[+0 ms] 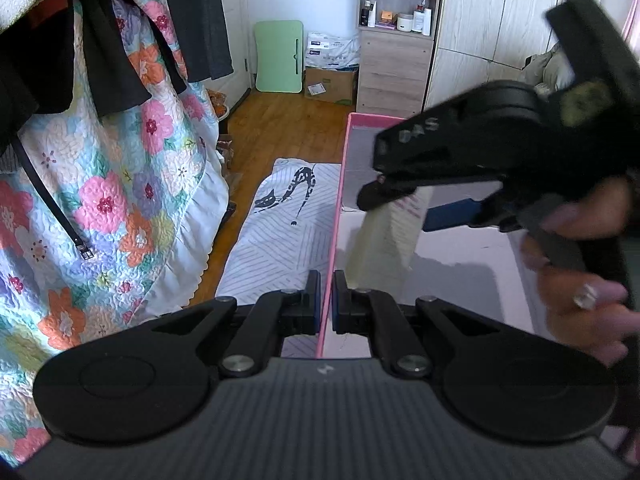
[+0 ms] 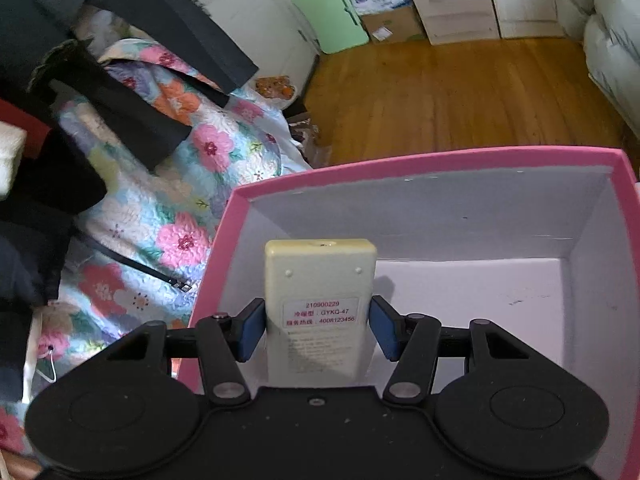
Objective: Organize rigid objects
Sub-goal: 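Carry the flat cream remote into the pink box and release it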
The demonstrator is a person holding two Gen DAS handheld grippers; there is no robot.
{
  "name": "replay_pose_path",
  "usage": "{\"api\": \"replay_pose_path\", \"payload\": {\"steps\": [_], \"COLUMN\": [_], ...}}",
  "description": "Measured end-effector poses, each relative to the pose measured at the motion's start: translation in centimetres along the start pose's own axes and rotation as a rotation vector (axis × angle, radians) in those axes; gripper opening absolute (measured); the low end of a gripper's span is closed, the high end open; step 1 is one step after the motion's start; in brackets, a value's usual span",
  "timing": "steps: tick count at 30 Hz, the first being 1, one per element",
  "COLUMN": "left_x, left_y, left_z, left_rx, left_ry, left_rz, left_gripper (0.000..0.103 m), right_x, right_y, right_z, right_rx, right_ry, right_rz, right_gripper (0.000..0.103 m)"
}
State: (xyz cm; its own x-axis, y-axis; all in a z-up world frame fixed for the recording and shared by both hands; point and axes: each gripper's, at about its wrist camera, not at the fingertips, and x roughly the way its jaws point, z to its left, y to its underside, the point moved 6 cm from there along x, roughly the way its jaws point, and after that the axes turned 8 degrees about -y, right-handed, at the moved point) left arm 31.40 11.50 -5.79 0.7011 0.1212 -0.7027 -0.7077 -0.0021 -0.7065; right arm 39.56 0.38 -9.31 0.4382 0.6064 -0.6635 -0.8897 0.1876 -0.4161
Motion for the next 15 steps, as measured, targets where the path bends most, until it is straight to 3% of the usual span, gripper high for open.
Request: {"api": "replay_pose_path", "payload": {"steps": [5,8,15], "left_x": [0.0,0.0,0.1], "left_y": [0.0,0.0,-0.1], "left_z": [-0.1,-0.2,-0.1], "left_rx": [0.005,0.011,0.01], "left_ry": [-0.01,-0.012,-0.012], "left_rz": [-0.001,-0.003,-0.003], "left_gripper": [0.004,0.004,0.005], "right_x": [1.1,-1.2,-14.7], "right_y": [-0.3,-0.4,1.7], "right_z": [-0.7,-0.6,0.7], "right_rx": [0.033,0.019,-0.109], "right_ry": [0.001,-0.001,-0.117], "right_rz": [-0.009,-0.042,-0.198], "right_gripper": [0.064,0.065,0.066]}}
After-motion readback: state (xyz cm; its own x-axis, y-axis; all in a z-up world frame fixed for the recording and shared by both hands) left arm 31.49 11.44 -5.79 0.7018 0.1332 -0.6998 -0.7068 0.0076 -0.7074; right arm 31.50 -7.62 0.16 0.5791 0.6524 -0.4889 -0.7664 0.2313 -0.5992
